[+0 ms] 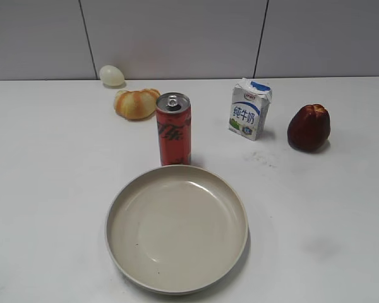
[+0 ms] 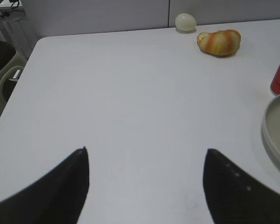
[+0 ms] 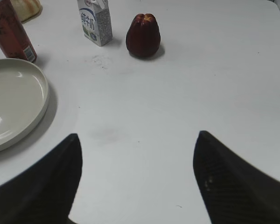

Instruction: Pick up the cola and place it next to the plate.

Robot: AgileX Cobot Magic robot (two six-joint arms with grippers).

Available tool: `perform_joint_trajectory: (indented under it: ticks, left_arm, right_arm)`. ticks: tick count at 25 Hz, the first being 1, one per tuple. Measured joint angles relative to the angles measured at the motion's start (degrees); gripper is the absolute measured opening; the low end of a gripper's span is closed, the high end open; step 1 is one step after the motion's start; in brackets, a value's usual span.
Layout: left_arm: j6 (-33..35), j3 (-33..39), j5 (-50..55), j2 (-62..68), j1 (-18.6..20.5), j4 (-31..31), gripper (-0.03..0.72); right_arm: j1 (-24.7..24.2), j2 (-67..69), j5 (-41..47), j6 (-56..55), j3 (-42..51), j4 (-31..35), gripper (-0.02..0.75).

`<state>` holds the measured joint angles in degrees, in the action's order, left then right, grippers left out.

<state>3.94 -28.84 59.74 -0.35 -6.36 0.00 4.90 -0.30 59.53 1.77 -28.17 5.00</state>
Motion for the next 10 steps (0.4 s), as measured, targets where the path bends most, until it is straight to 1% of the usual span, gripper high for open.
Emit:
perform_joint_trajectory:
  ticks: [10]
  left_arm:
    - [0.0,0.0,0.0,0.0,0.0,0.0,0.58]
  right_arm:
    - [0.0,0.0,0.0,0.0,0.0,0.0,0.594]
